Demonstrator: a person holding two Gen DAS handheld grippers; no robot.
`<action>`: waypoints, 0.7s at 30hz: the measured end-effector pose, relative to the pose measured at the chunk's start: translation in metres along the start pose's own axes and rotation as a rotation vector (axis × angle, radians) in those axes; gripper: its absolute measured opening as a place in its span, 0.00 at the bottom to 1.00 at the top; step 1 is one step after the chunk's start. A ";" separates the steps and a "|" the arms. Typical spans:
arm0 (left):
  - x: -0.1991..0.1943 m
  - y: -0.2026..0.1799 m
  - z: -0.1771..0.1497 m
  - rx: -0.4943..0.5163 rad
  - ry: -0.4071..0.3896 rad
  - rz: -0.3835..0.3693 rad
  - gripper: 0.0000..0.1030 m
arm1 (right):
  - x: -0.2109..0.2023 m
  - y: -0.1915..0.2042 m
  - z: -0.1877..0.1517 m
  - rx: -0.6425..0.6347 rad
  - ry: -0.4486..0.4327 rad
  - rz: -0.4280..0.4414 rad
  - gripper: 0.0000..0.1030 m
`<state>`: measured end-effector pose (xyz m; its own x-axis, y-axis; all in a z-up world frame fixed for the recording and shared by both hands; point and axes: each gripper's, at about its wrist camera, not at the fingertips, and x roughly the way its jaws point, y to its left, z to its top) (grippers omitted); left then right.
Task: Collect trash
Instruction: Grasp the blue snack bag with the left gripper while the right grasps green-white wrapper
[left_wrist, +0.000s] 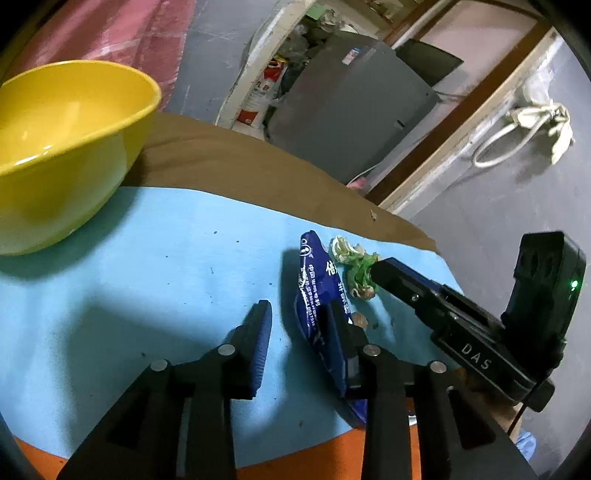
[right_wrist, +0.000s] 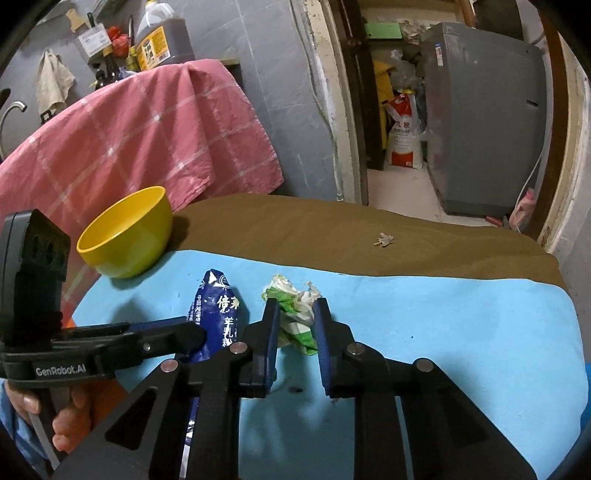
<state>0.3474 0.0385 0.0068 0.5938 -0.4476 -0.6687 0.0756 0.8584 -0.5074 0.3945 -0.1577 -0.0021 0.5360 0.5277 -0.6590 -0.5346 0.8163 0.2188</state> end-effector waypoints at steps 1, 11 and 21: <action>0.000 -0.001 0.000 0.007 0.001 0.006 0.27 | 0.000 0.001 0.000 0.001 -0.001 -0.003 0.16; -0.002 -0.011 -0.008 0.052 -0.036 0.015 0.12 | -0.002 -0.003 0.001 0.021 -0.011 -0.020 0.13; -0.018 0.008 -0.002 -0.088 -0.151 -0.048 0.06 | -0.003 -0.003 0.002 0.022 -0.024 -0.025 0.10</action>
<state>0.3357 0.0526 0.0137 0.7051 -0.4388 -0.5570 0.0403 0.8090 -0.5864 0.3961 -0.1615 0.0004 0.5645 0.5124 -0.6471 -0.5063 0.8341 0.2189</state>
